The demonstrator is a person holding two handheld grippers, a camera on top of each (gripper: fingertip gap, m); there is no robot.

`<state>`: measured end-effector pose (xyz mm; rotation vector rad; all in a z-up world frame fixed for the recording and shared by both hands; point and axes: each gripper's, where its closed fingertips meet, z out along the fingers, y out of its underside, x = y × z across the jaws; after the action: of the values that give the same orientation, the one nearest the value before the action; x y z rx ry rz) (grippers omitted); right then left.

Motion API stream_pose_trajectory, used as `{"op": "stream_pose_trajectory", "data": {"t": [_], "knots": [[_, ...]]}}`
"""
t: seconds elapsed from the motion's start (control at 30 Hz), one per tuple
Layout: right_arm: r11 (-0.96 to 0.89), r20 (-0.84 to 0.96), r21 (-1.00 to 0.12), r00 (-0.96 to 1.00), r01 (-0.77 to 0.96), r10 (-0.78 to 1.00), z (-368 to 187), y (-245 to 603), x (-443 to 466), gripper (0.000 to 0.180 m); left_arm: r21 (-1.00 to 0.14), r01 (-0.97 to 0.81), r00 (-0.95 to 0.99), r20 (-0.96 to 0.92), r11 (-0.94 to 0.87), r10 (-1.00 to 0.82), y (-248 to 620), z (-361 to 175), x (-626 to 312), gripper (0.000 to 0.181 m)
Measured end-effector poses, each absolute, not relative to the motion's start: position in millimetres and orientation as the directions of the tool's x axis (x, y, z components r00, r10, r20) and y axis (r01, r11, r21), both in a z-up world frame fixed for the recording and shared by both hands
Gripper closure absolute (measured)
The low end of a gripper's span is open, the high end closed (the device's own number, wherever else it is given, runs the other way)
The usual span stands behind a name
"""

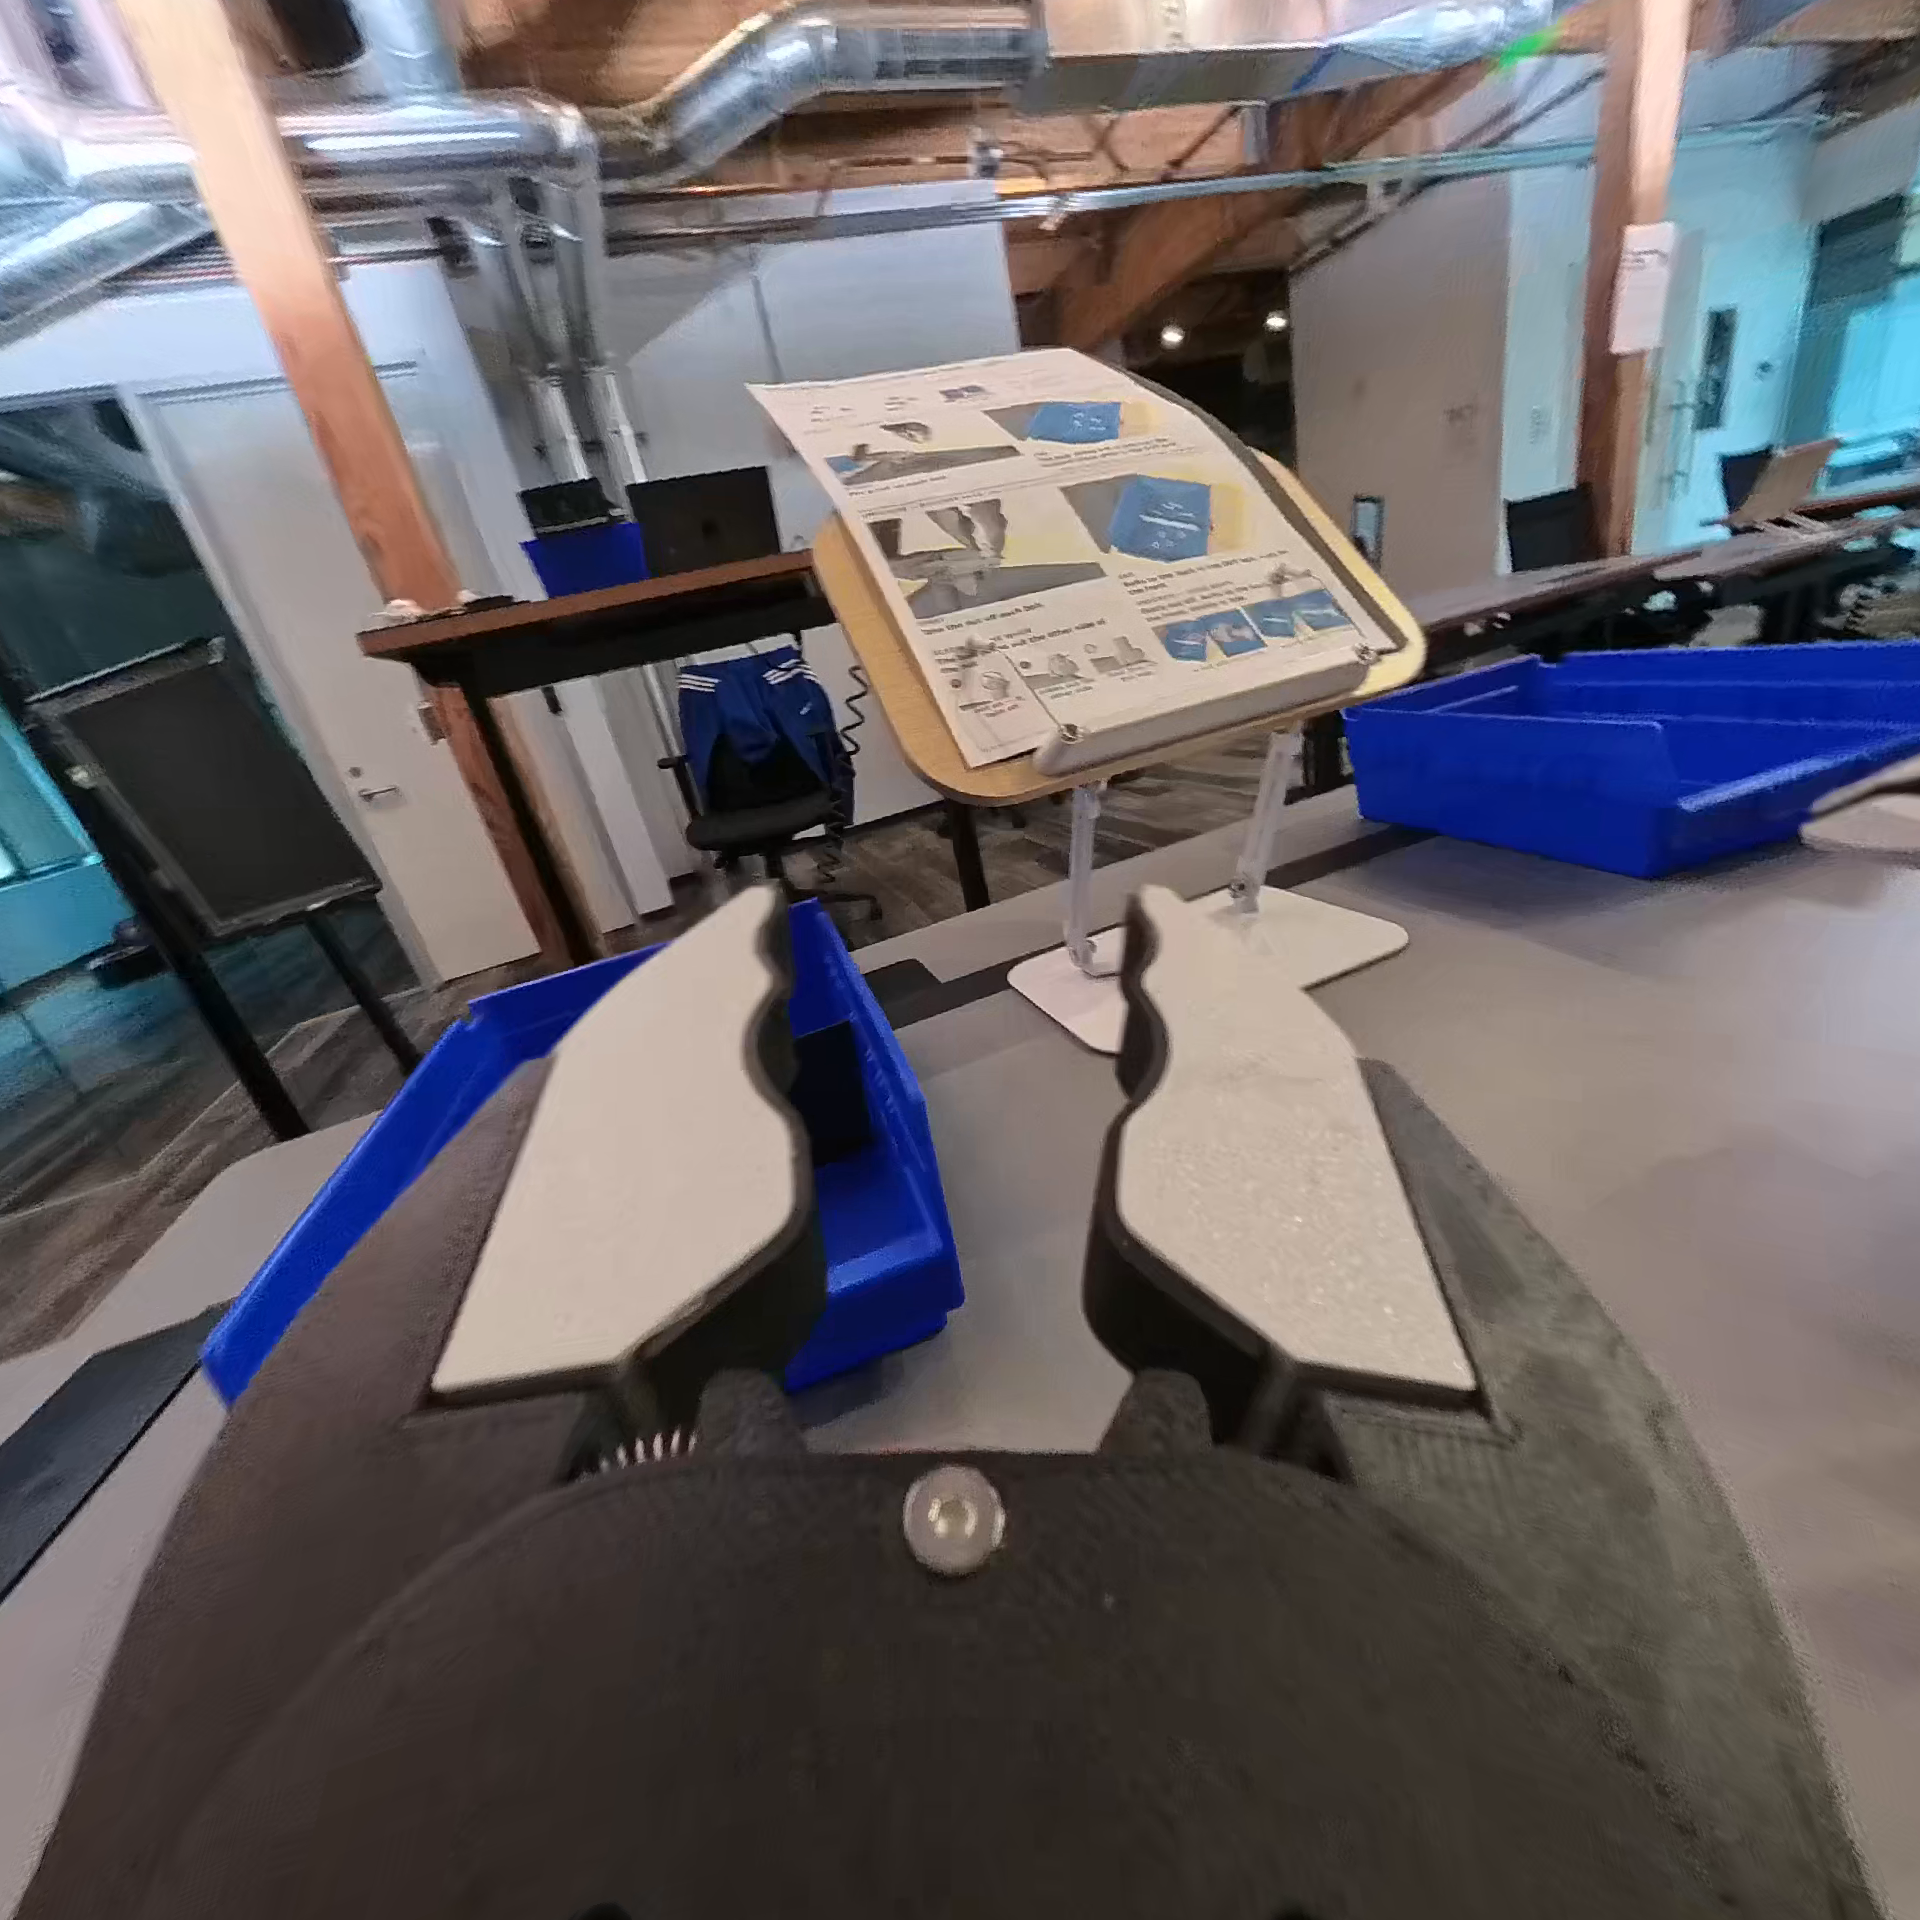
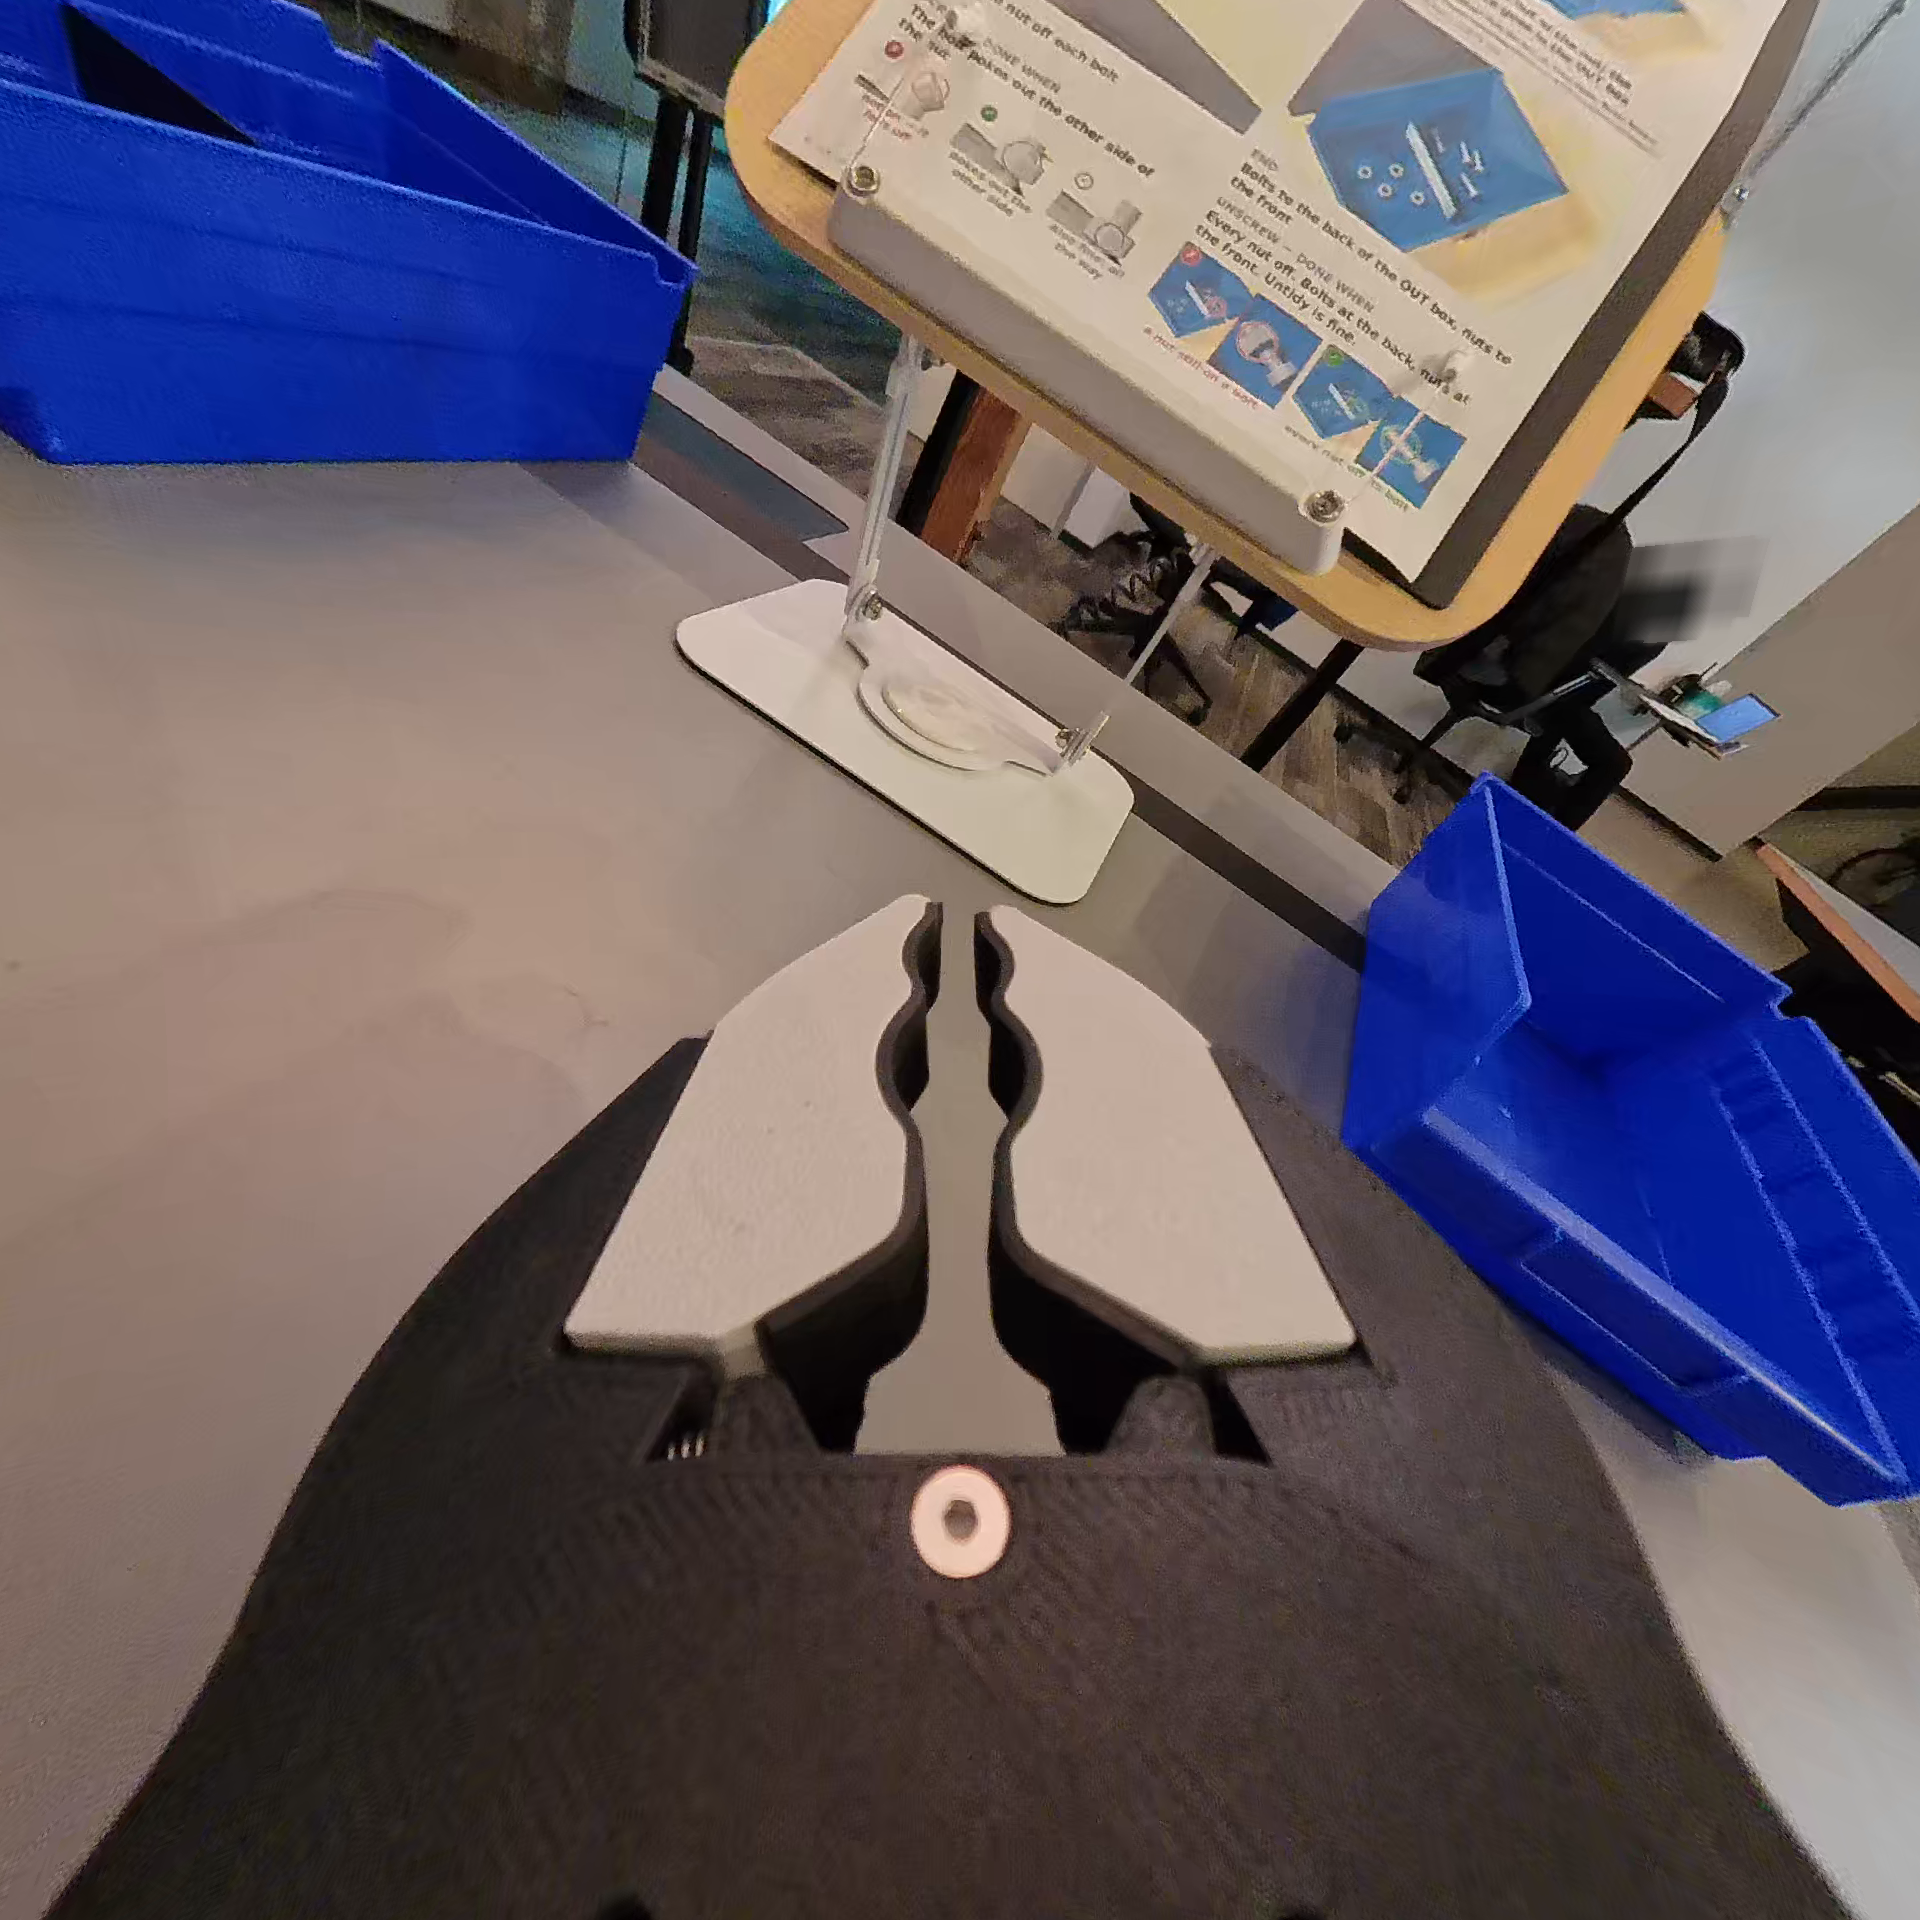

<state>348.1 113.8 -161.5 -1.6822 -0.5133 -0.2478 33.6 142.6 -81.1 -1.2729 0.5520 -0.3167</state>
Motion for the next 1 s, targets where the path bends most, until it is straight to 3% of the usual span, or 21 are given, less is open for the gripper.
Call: {"op": "stream_pose_trajectory", "data": {"t": [0.07,0.13,0.2,0.3,0.7,1.0], "knots": [[-0.092,0.429,-0.888,0.884,0.450,0.185,-164,114,357,0.173,-0.952,-0.138,0.805,-0.269,0.274,-0.529,150,-87,40,0.141],[-0.111,0.402,-0.898,0.897,0.426,0.186,-169,116,366,0.169,-0.942,-0.192,0.811,-0.310,0.275,-0.496,163,-90,40,0.142],[-0.122,0.369,-0.910,0.909,0.395,0.191,-174,118,374,0.166,-0.943,-0.196,0.796,-0.314,0.270,-0.518,173,-92,44,0.138],[-0.168,0.322,-0.918,0.922,0.360,0.217,-183,122,382,0.157,-0.955,-0.191,0.819,-0.283,0.227,-0.499,197,-94,37,0.118],[-0.133,0.332,-0.914,0.894,0.384,0.301,-170,191,374,0.156,-0.931,-0.235,0.808,-0.346,0.278,-0.477,266,-90,16,0.131],[-0.046,0.393,-0.909,0.888,0.415,0.237,-181,194,397,0.159,-0.926,-0.235,0.859,-0.340,0.296,-0.381,271,-115,-11,0.137]]}}
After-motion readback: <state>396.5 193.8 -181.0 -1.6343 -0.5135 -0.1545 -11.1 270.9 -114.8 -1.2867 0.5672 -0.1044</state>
